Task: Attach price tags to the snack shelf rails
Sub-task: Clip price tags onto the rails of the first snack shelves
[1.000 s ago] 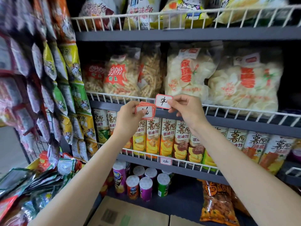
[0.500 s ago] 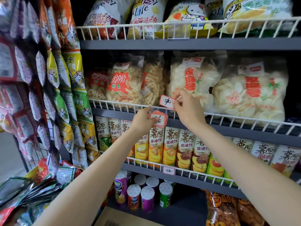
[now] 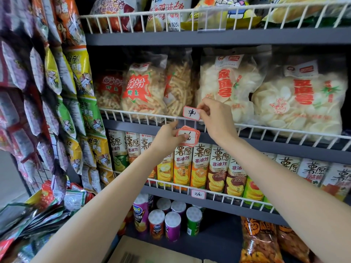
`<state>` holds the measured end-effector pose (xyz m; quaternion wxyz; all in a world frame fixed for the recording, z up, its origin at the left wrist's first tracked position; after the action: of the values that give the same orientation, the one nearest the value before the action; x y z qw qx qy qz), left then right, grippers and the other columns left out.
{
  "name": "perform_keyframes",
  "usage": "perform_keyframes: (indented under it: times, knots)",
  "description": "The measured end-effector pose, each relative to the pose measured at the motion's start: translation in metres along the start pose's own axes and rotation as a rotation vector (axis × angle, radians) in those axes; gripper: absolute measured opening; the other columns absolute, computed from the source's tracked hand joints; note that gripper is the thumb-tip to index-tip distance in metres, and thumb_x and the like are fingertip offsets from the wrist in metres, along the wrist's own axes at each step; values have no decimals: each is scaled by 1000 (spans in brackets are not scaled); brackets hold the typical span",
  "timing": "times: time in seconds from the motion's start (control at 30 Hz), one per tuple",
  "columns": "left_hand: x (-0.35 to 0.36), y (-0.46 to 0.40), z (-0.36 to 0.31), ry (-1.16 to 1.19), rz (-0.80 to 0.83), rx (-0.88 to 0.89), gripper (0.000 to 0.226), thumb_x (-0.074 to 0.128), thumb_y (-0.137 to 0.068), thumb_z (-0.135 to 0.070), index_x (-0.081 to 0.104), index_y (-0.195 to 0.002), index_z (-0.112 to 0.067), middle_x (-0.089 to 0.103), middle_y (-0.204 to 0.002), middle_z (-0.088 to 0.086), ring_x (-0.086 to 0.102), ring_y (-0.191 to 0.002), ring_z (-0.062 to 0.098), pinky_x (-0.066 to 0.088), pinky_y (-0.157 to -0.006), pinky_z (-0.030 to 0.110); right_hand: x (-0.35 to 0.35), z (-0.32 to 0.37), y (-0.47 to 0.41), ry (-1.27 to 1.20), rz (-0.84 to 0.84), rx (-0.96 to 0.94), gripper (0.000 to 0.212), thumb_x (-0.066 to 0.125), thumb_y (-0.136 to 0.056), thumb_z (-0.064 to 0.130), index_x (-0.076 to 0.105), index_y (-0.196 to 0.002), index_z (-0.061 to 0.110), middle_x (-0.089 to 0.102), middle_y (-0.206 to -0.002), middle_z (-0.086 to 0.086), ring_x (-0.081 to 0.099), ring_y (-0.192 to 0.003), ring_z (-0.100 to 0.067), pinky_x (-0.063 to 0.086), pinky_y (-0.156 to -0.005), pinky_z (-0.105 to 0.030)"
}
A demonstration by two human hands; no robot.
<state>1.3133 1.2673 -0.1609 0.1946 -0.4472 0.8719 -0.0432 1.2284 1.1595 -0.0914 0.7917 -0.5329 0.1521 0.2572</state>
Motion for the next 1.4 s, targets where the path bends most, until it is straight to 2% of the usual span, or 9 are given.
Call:
perform_keyframes:
  times: [0.2,0.33,0.47,0.6,0.7,0.87,1.1,1.23,1.4]
  knots:
    - [-5,6,4,150,-28,2,56,59,-89,-6,33,-139,-9,68,-97,13,65,-92,23,55,-82,30,1,1,-1,50,14,-48,8,58,-89,12,66,-87,12,68,-83,-4,60,-76,-20,51,-68,-37]
    - [-14,11,10,90,1,-7,48,60,-88,-6,41,-131,-16,68,-94,21,65,-86,23,55,-76,25,7,7,-3,220,25,-177,9,55,-91,16,63,-90,13,65,-86,-4,57,-79,-24,49,-64,-38]
    - [-26,14,9,-87,64,23,44,57,-90,-4,42,-128,-21,59,-64,4,60,-67,13,56,-69,19,20,6,-4,352,76,-215,9,54,-89,10,60,-93,16,64,-88,-3,57,-83,-26,46,-60,-35]
    - [-32,13,10,-252,85,51,46,58,-90,-7,41,-128,-26,42,-41,-11,53,-47,3,57,-80,33,30,2,3,451,127,-246,13,55,-87,6,59,-92,18,63,-80,-2,58,-79,-26,48,-56,-35]
    - [-32,13,10,-271,87,52,47,59,-90,-10,41,-128,-30,40,-48,-4,56,-54,11,55,-86,41,33,3,10,526,122,-289,17,58,-84,1,61,-92,15,62,-75,-3,56,-77,-25,41,-49,-32]
    - [-31,13,10,-223,79,39,47,58,-90,-8,41,-128,-29,55,-65,13,63,-69,20,56,-85,39,34,11,16,668,152,-382,36,66,-61,-15,66,-85,12,55,-62,-5,53,-66,-25,7,-42,-19]
    - [-29,11,14,-188,81,34,48,59,-89,-8,42,-126,-34,59,-76,19,63,-73,22,55,-86,42,37,7,18,669,151,-371,27,73,-56,-12,62,-71,7,53,-67,-6,53,-67,-24,3,-44,-16]
    - [-27,8,17,-160,85,40,49,59,-89,-6,42,-124,-36,56,-78,19,62,-76,24,56,-84,38,37,0,20,608,133,-349,23,73,-65,-8,64,-79,7,55,-80,-6,54,-78,-23,3,-43,-16]
    - [-27,7,16,-140,81,44,49,58,-89,-5,41,-126,-33,54,-76,18,60,-74,23,58,-80,33,35,1,17,618,178,-377,36,59,-78,-9,59,-107,13,54,-100,-2,47,-98,-20,30,-47,-27]
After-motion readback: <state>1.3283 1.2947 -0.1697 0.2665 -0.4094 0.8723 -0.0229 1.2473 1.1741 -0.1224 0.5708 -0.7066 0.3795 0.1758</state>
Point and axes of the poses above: each hand's wrist, its own y-axis away from the middle knuckle, its own x-axis out of the palm, z = x × y, the point moved 5 cm from there along -y, towards the middle knuckle
